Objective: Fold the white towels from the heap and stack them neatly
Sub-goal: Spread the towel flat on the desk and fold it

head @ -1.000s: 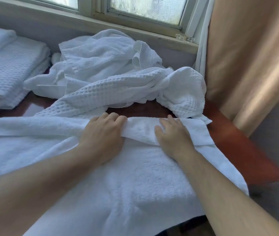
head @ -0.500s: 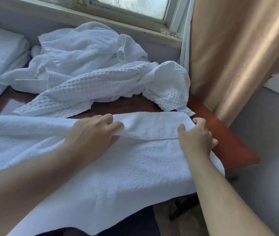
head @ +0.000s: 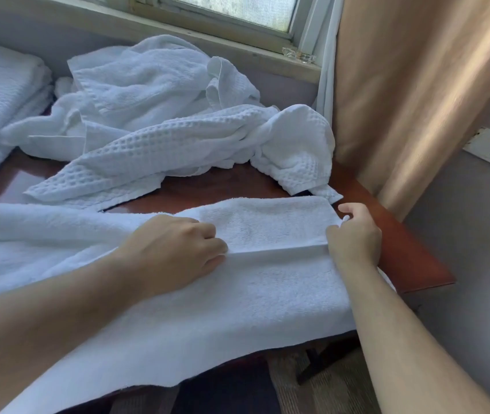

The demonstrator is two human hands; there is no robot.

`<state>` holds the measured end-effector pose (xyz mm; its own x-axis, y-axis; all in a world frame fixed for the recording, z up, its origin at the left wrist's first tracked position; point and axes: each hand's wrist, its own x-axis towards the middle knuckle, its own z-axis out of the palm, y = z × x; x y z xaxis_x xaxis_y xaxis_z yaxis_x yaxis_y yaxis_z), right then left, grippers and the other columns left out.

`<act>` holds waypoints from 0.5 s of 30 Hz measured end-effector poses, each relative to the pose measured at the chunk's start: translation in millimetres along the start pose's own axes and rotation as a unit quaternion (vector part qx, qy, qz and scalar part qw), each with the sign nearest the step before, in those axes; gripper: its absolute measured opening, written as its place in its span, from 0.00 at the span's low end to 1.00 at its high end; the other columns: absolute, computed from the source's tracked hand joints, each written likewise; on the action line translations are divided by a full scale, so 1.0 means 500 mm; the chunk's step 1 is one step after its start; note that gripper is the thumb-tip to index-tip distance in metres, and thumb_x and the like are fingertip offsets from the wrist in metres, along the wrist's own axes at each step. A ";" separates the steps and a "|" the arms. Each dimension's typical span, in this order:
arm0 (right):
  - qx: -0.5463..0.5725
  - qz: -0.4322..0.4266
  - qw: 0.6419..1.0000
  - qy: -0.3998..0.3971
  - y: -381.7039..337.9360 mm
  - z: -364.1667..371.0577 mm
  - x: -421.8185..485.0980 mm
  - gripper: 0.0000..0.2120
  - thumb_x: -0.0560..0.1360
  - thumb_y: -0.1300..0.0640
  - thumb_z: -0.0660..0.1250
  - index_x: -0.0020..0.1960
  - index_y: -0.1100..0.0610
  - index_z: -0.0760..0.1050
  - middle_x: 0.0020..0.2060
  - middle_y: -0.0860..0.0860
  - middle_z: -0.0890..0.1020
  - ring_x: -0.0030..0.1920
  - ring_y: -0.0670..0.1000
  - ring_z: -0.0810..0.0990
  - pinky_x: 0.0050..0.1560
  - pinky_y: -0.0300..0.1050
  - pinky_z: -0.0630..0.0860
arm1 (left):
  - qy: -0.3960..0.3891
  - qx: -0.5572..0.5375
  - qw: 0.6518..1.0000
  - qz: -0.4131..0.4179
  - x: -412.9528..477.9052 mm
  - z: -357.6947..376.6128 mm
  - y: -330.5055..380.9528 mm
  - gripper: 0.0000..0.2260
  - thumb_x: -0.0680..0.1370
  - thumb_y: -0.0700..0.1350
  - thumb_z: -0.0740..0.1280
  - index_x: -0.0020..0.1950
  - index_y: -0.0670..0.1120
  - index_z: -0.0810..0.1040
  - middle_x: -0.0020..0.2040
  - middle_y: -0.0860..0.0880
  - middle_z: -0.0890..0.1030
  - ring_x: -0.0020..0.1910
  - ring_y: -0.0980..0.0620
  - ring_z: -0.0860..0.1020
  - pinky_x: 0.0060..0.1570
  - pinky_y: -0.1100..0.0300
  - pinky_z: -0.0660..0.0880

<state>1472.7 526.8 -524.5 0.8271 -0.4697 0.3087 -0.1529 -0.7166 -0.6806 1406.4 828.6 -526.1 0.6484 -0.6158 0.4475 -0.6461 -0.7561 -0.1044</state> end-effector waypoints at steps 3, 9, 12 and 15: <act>-0.114 -0.017 0.993 0.024 -0.006 -0.015 -0.009 0.23 0.73 0.67 0.63 0.66 0.51 0.73 0.56 0.54 0.79 0.59 0.58 0.74 0.54 0.53 0.69 | -0.017 -0.034 0.999 0.003 -0.008 -0.011 0.011 0.11 0.82 0.47 0.62 0.58 0.54 0.83 0.43 0.54 0.80 0.41 0.48 0.79 0.30 0.53 0.77; -0.021 -0.225 0.970 -0.093 -0.165 0.019 -0.103 0.15 0.75 0.61 0.66 0.61 0.54 0.80 0.57 0.52 0.78 0.59 0.53 0.75 0.61 0.47 0.72 | -0.020 -0.006 0.997 -0.077 -0.032 -0.031 -0.011 0.21 0.76 0.42 0.67 0.69 0.53 0.74 0.56 0.53 0.77 0.50 0.48 0.77 0.45 0.51 0.77; 0.010 -0.251 0.934 -0.253 -0.242 0.076 -0.201 0.18 0.79 0.55 0.63 0.69 0.54 0.75 0.66 0.51 0.75 0.67 0.50 0.72 0.69 0.48 0.68 | -0.025 -0.017 0.987 -0.160 -0.054 -0.044 -0.037 0.26 0.74 0.47 0.69 0.72 0.55 0.70 0.61 0.54 0.75 0.59 0.48 0.74 0.55 0.52 0.73; -0.016 -0.233 0.924 -0.301 -0.265 0.112 -0.275 0.24 0.82 0.51 0.58 0.76 0.55 0.67 0.76 0.52 0.66 0.77 0.51 0.60 0.76 0.50 0.57 | -0.067 -0.038 0.964 -0.253 -0.110 -0.063 -0.095 0.30 0.73 0.55 0.68 0.74 0.59 0.64 0.68 0.57 0.72 0.68 0.51 0.70 0.65 0.55 0.66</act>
<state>1409.4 715.0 -514.0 0.9567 0.2601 0.1309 0.2887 -0.7884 -0.5433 1388.6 905.3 -518.1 0.9314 -0.2000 0.3042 -0.2582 -0.9519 0.1649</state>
